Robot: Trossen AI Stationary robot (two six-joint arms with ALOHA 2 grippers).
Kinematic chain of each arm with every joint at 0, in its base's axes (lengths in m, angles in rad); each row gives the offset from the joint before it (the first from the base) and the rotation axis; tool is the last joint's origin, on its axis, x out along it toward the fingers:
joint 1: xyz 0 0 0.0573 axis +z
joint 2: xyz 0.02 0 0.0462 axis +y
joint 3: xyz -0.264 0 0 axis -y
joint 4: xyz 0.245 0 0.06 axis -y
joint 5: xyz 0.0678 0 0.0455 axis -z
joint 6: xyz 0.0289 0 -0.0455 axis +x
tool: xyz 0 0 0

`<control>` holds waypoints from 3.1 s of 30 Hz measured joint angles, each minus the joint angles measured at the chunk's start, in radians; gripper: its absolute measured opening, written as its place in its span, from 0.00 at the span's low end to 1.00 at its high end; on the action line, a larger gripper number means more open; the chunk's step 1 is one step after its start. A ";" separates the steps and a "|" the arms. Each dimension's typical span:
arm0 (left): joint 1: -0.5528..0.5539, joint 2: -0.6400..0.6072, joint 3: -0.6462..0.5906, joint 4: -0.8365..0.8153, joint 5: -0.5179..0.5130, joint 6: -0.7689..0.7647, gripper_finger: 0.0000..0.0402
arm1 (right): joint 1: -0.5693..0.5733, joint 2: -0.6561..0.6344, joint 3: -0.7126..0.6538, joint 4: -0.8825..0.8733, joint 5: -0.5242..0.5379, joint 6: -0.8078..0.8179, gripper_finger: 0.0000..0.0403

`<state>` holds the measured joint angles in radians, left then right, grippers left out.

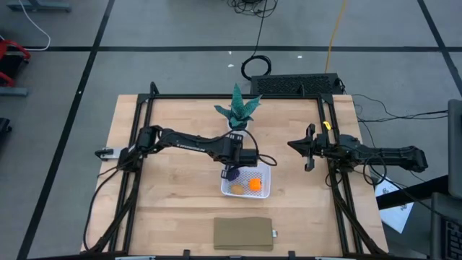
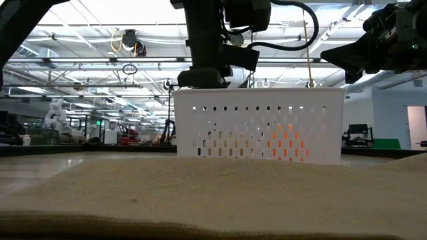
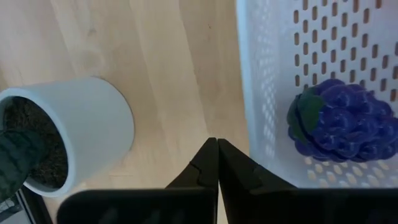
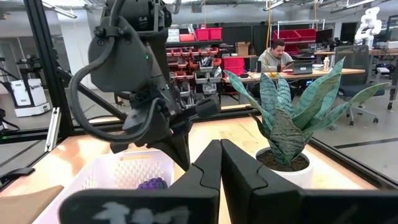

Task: Pick and placing Produce into tupperware
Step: Adjust the white bin, then return to Home Position

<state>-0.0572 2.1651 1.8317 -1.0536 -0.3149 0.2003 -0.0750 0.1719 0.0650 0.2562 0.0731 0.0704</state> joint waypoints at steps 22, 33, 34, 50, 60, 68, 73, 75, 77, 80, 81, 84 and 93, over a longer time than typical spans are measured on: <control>-0.014 0.000 0.000 -0.014 -0.005 -0.001 0.02 | 0.000 0.000 0.000 0.000 0.000 0.000 0.00; -0.009 0.000 0.001 -0.061 -0.054 -0.032 0.03 | 0.000 0.000 0.000 0.000 0.000 0.001 0.00; -0.007 0.000 0.001 -0.068 -0.057 -0.039 0.02 | 0.000 0.000 0.000 0.000 0.000 0.001 0.00; -0.024 0.000 0.001 -0.113 -0.021 -0.088 0.01 | 0.000 0.000 0.000 0.000 0.000 0.001 0.00; -0.030 0.000 0.001 -0.114 -0.008 -0.091 0.04 | 0.000 0.000 0.000 0.000 0.000 0.001 0.00; -0.031 0.000 0.001 -0.119 -0.002 -0.090 0.00 | 0.000 0.000 0.000 0.000 0.000 0.001 0.00; -0.032 -0.007 0.002 -0.125 -0.068 -0.057 0.03 | 0.000 0.000 0.000 0.000 0.000 0.001 0.00; -0.032 -0.028 0.002 -0.121 -0.087 -0.035 0.03 | 0.000 0.000 0.000 0.000 0.000 0.001 0.00; -0.031 -0.062 0.002 -0.120 -0.104 -0.019 0.01 | 0.000 0.000 0.000 0.000 0.000 0.001 0.00; -0.031 -0.133 0.002 -0.089 -0.107 0.001 0.01 | 0.000 0.000 0.000 0.000 0.000 0.001 0.00; -0.031 -0.163 0.002 -0.077 -0.108 0.006 0.01 | 0.000 0.000 0.000 0.000 0.000 0.001 0.00; -0.031 -0.267 -0.007 -0.016 -0.111 0.021 0.00 | 0.000 0.000 0.000 0.000 0.000 -0.001 0.00; -0.033 -0.676 -0.399 0.381 -0.103 0.120 0.00 | 0.000 -0.004 0.000 0.006 0.000 -0.029 0.00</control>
<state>-0.0902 1.4889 1.4324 -0.6727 -0.4177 0.3199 -0.0746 0.1680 0.0650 0.2623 0.0734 0.0412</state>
